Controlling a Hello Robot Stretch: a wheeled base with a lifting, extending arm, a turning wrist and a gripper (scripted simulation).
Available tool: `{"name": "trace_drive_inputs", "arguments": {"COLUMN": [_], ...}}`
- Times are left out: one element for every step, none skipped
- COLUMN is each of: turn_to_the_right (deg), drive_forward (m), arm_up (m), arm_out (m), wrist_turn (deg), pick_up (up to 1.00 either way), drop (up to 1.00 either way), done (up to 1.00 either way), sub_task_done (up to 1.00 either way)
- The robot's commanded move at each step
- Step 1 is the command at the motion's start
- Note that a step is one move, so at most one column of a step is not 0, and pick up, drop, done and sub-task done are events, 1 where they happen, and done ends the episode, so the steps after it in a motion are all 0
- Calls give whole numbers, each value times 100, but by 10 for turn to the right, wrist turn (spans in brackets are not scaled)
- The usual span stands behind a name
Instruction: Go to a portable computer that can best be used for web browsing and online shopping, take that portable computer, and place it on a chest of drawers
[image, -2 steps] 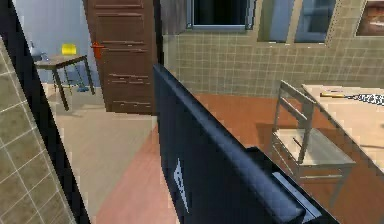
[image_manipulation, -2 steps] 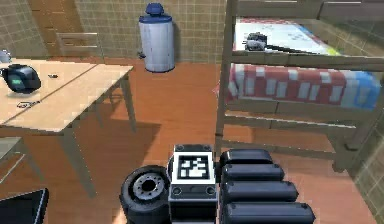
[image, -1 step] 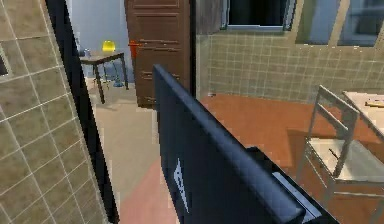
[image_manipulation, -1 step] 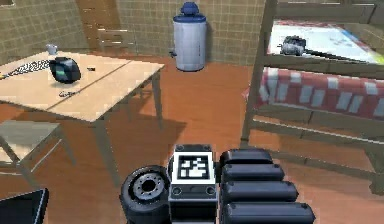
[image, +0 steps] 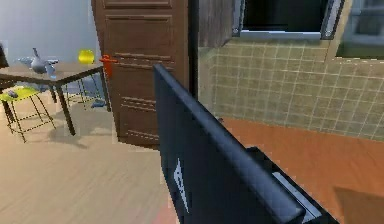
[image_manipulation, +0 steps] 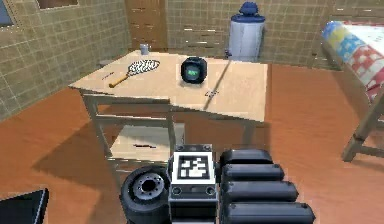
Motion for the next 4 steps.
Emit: {"name": "trace_drive_inputs", "arguments": {"turn_to_the_right": [-120,0,60,0], "drive_forward": [0,15,0,50], "arm_up": [0,0,0,0], "arm_out": [0,0,0,0], "wrist_turn": [0,0,0,0], "pick_up": [0,0,0,0], "drop": [0,0,0,0], "done": [0,0,0,0], "sub_task_done": [0,0,0,0]}}
